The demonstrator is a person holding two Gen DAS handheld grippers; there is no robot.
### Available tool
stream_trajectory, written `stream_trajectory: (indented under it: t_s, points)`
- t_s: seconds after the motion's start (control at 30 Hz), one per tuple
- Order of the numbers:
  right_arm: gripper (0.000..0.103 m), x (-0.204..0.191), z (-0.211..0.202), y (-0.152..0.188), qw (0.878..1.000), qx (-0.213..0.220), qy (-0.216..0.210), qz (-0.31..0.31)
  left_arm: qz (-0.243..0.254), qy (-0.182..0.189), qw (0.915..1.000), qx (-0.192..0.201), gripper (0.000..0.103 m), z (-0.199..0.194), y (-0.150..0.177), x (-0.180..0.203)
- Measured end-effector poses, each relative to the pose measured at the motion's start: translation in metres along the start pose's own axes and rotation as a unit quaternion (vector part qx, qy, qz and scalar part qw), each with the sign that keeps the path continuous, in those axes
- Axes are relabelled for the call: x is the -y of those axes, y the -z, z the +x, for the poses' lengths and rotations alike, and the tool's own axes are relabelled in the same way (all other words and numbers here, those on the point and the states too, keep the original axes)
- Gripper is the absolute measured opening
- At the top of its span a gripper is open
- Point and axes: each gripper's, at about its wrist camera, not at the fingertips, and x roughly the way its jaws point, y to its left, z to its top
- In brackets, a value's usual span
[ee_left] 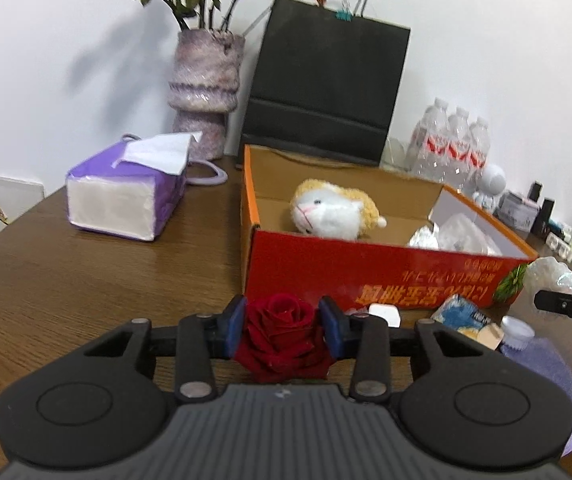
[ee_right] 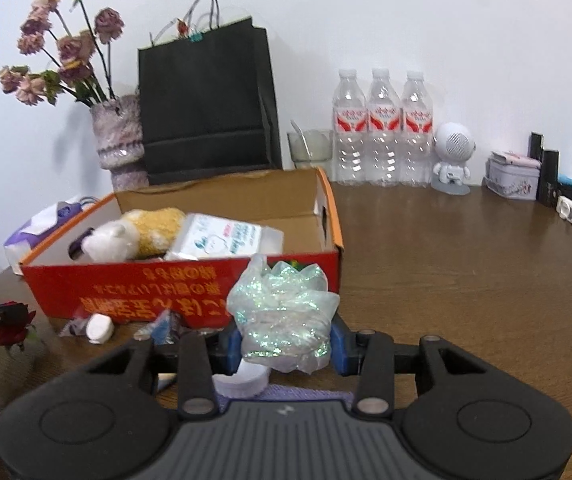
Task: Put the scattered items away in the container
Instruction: 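Grasp the red rose with the left tool while the right tool grasps the iridescent plastic bag, then carry the rose and iridescent bag into the box and open both tools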
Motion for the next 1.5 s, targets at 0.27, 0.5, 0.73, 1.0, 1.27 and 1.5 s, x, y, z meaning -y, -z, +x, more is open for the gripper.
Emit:
stream_trajectory:
  t_s: [0.27, 0.5, 0.73, 1.0, 1.27, 1.5]
  points:
    - [0.041, -0.007, -0.012, -0.034, 0.999, 0.037, -0.025, -0.004, -0.001, 0.024, 0.9986, 0.047, 0.039, -0.019, -0.034, 0.013]
    - [0.041, -0.021, 0.0, -0.073, 0.997, 0.07, -0.034, -0.015, -0.003, 0.058, 0.9944, 0.089, 0.038, -0.01, -0.076, 0.037]
    - [0.041, -0.029, 0.035, -0.101, 0.997, 0.071, -0.035, -0.003, -0.024, 0.076, 0.9921, 0.097, 0.038, 0.027, -0.099, 0.055]
    - [0.041, -0.024, 0.094, -0.106, 0.999, 0.026, -0.028, 0.01, -0.016, 0.064, 0.9959, 0.062, 0.038, 0.089, -0.105, 0.066]
    - [0.041, -0.021, 0.121, -0.095, 1.0, -0.013, -0.017, 0.004, 0.009, 0.051, 0.9984, 0.025, 0.038, 0.125, -0.094, 0.075]
    - [0.063, -0.024, 0.123, -0.096, 1.0, -0.026, -0.013, -0.009, 0.01, 0.027, 0.9996, 0.003, 0.063, 0.13, -0.091, 0.072]
